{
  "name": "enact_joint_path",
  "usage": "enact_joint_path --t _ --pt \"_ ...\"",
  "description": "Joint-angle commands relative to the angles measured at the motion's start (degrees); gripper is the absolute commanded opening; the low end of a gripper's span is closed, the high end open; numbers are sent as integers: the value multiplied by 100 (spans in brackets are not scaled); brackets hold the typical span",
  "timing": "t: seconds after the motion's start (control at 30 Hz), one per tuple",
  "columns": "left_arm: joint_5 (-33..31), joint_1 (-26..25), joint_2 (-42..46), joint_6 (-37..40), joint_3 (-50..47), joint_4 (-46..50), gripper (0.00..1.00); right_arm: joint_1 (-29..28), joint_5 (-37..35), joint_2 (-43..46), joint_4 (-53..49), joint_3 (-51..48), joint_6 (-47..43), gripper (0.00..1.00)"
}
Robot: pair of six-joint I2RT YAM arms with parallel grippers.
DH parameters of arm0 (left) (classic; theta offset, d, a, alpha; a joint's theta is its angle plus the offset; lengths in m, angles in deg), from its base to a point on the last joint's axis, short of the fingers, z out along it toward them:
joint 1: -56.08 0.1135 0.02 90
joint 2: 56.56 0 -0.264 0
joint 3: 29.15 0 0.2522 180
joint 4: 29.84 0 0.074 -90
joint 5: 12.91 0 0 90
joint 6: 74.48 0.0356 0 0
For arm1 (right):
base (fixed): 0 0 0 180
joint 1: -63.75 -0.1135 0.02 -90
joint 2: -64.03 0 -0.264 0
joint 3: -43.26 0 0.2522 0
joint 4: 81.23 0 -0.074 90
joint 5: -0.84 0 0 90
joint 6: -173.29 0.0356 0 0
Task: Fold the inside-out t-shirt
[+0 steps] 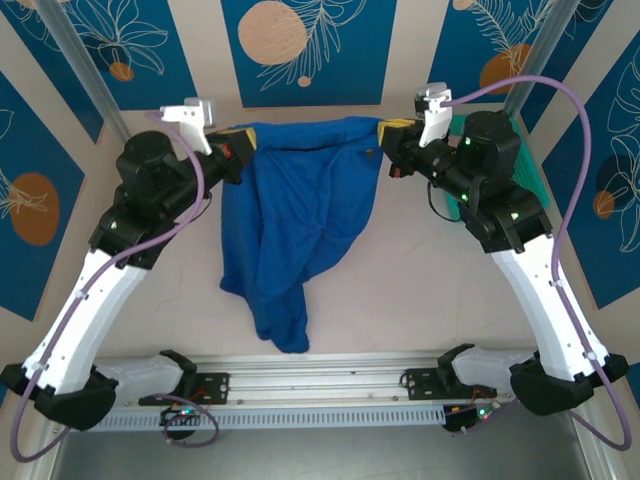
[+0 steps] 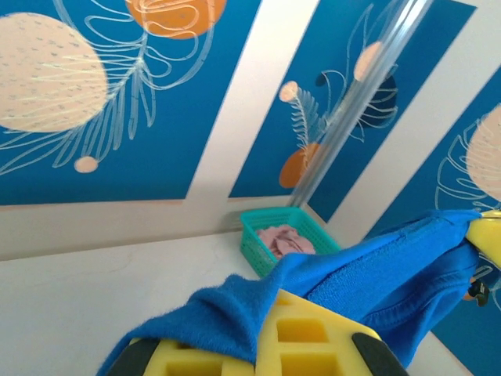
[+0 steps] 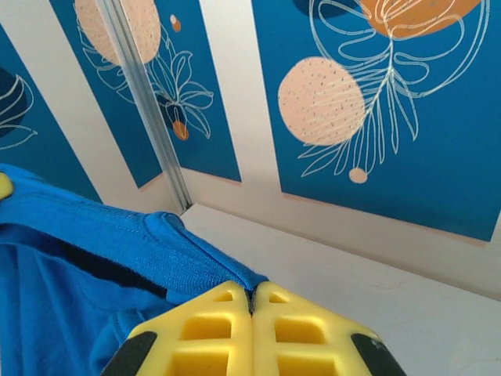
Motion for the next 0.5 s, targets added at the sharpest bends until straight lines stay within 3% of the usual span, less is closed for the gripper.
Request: enact_joint_path --t 0.0,0.07,0.3,0.33,0.4,0.47 --pt "610 46 -413 212 728 495 0 84 -194 90 -241 397 -66 0" --pt "554 47 -630 195 649 620 0 86 -71 38 -377 359 57 0" --pt "-635 254 -1522 230 -398 315 0 493 -18 -738 -162 -395 664 0" --pt "-778 350 -1799 242 -300 265 6 561 87 -1008 -30 -313 746 0" --pt "-1025 498 -2402 300 18 404 36 576 240 -1487 -13 23 868 0" --pt "-1147 557 -2883 428 353 868 53 560 563 -1821 -78 295 1006 0"
